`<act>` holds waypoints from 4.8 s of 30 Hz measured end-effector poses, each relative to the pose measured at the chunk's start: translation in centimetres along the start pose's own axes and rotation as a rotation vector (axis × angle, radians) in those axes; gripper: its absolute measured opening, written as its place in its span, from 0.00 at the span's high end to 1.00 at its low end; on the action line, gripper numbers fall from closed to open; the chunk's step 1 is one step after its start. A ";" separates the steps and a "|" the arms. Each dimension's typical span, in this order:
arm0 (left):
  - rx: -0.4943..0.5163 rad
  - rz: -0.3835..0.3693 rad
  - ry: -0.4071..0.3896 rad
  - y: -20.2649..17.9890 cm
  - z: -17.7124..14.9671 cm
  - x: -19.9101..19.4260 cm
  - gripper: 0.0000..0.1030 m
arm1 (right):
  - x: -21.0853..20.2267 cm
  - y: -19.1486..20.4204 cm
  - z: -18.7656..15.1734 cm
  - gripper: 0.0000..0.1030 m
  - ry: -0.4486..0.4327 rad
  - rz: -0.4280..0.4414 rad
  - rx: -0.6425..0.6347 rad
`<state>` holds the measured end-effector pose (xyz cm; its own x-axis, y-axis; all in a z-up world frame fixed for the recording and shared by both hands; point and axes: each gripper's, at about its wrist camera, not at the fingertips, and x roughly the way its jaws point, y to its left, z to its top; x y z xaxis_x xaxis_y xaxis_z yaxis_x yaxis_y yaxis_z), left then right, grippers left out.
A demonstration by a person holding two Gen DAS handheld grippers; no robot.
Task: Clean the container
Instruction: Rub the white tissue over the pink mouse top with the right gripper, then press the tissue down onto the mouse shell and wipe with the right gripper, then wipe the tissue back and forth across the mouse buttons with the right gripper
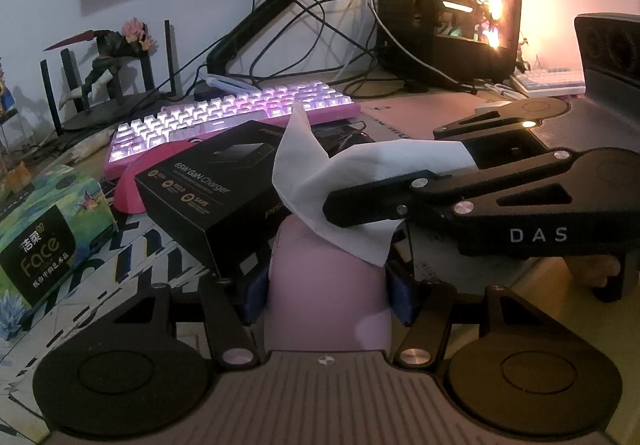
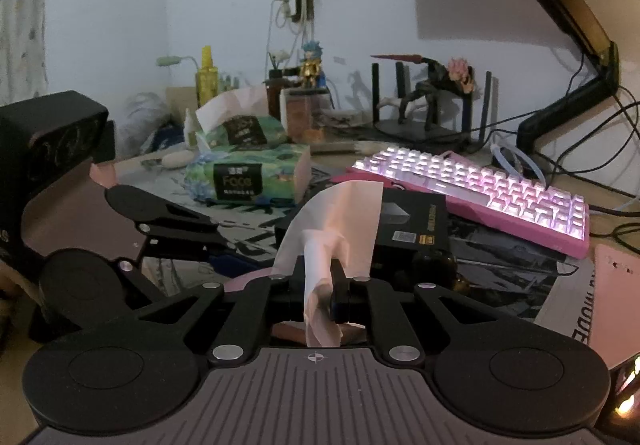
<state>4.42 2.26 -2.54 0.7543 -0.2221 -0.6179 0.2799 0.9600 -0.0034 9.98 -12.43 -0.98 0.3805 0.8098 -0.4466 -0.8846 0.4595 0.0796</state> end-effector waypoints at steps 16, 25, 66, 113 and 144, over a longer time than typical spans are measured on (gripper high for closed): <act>0.001 0.008 0.000 -0.2 0.1 0.1 0.42 | -0.4 0.7 0.0 0.87 -0.003 0.059 -0.040; 0.000 0.007 0.000 -0.2 0.1 0.1 0.42 | -0.4 0.5 -0.2 0.87 -0.005 0.015 -0.027; 0.000 0.007 0.000 -0.3 0.1 0.1 0.42 | -0.5 0.6 -0.3 0.87 -0.002 -0.014 -0.026; -0.001 0.007 0.000 -0.2 0.1 0.1 0.42 | -0.8 1.3 -0.2 0.87 0.001 0.053 -0.074; -0.001 0.007 0.000 -0.3 0.1 0.1 0.42 | -0.8 1.4 -0.3 0.87 -0.003 0.048 -0.099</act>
<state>4.49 1.97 -2.53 0.7560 -0.2151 -0.6182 0.2740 0.9617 0.0005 8.37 -12.50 -0.77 0.3376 0.8314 -0.4414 -0.9241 0.3819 0.0124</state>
